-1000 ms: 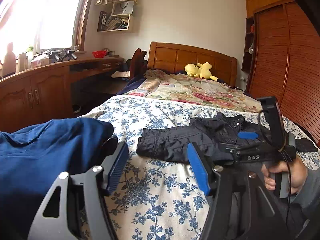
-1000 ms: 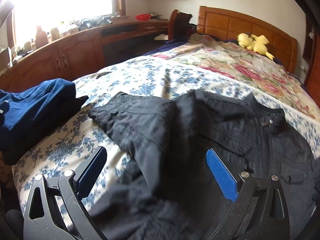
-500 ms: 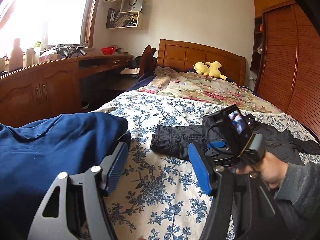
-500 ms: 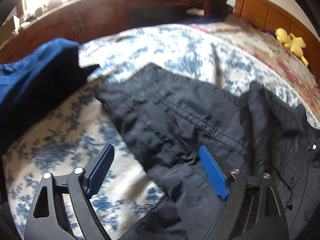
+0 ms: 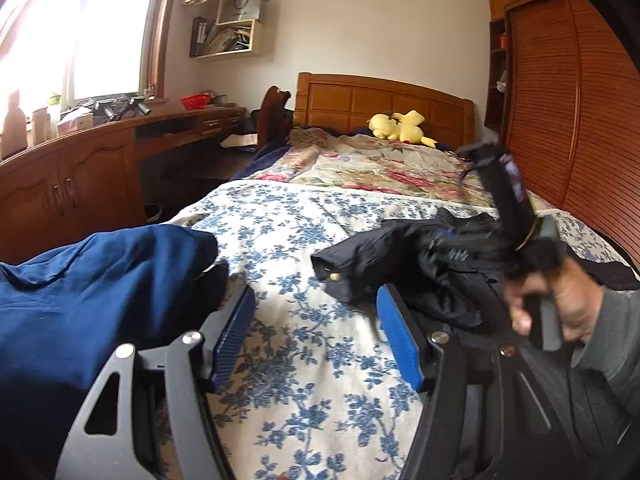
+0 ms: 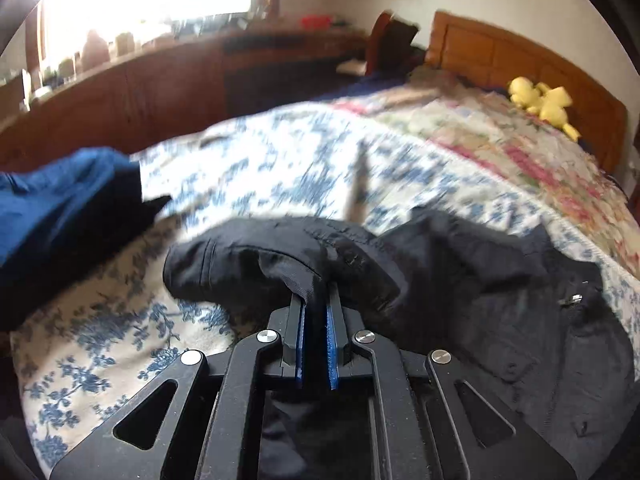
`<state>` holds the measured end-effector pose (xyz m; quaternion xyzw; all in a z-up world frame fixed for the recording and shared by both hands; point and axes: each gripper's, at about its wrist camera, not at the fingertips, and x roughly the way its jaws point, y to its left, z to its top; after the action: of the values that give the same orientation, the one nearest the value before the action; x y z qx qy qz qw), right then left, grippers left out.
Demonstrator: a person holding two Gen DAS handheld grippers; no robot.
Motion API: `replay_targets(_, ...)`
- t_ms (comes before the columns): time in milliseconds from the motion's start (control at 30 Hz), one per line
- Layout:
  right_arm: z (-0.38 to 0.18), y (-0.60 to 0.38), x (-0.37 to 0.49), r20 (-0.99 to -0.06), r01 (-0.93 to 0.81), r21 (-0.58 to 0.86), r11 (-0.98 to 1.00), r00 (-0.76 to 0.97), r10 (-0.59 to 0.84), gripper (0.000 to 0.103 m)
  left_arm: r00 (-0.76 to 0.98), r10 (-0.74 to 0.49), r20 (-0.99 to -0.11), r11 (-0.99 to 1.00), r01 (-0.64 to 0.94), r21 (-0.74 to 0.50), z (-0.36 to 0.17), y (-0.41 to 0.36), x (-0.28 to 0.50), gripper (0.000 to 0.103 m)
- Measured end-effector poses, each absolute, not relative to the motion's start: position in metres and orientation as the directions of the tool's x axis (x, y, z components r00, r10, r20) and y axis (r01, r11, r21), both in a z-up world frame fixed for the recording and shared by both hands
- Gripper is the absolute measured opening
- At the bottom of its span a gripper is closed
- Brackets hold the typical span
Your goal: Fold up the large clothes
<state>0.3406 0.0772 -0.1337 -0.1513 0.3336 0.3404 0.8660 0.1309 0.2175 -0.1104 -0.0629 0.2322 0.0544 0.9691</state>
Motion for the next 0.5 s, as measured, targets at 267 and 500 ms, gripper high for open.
replay_targets(267,-0.086,-0.045,0.324,-0.594,-0.568,0.011,0.823,0.658,0.462,0.005,0.905,-0.015,-0.425,0.995,-0.029,-0.099,-0.099,0.166,0.139,0.063)
replay_targets(500,-0.122,-0.134,0.301,-0.66,-0.456,0.044,0.889,0.655,0.369,0.007,0.895,-0.074,-0.439,0.997,0.051,-0.065,-0.091,0.113,0.151,0.063)
